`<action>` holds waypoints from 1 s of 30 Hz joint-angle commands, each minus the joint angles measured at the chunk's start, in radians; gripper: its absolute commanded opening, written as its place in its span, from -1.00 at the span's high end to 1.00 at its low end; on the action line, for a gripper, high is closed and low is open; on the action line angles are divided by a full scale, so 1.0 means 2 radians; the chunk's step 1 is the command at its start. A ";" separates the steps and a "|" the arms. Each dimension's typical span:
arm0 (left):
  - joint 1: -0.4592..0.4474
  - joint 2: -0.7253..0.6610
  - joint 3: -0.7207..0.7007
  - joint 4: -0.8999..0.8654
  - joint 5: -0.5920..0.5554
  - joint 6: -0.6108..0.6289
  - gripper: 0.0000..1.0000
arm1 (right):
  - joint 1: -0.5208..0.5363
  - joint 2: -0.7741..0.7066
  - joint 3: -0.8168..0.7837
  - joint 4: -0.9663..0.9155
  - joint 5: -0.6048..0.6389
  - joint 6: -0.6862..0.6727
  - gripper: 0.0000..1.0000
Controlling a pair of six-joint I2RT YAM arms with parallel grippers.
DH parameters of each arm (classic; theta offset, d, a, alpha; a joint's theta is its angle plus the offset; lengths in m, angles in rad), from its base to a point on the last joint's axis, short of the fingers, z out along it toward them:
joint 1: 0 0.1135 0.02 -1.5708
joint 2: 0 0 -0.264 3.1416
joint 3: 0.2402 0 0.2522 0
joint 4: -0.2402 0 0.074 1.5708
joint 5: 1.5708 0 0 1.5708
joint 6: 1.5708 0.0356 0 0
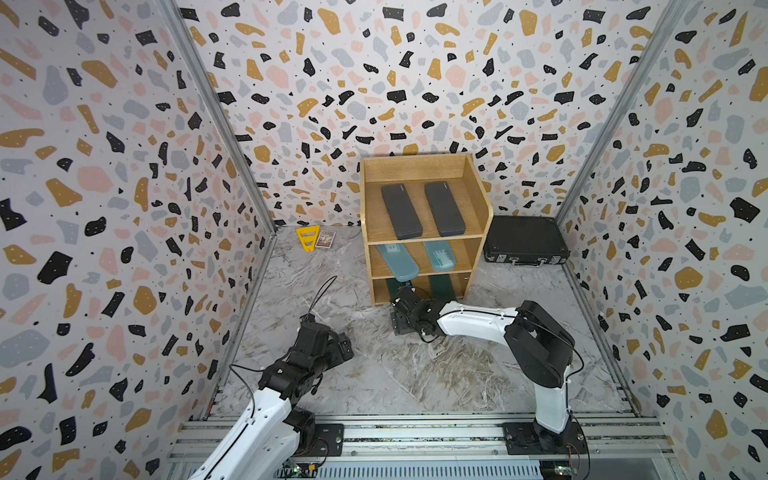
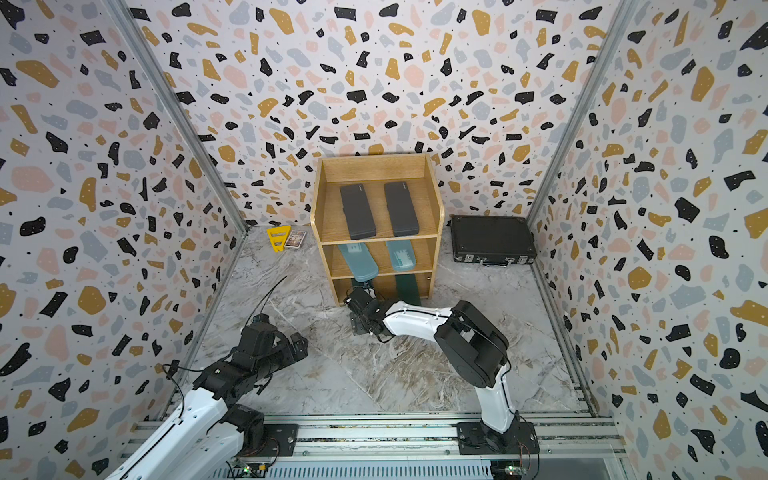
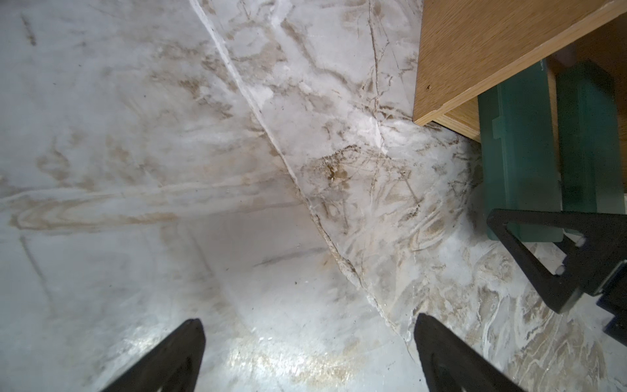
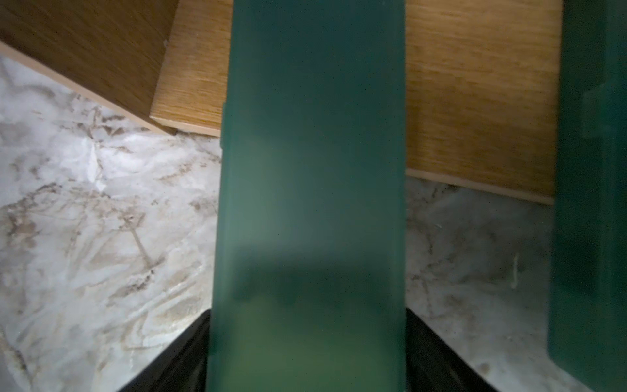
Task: Place the pencil cases on the shelf according to color
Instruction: Place the pencil case on the shelf.
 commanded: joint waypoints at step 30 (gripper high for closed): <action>0.002 -0.006 -0.005 0.003 -0.002 -0.002 -0.99 | 0.010 -0.084 -0.127 0.087 -0.056 0.030 0.37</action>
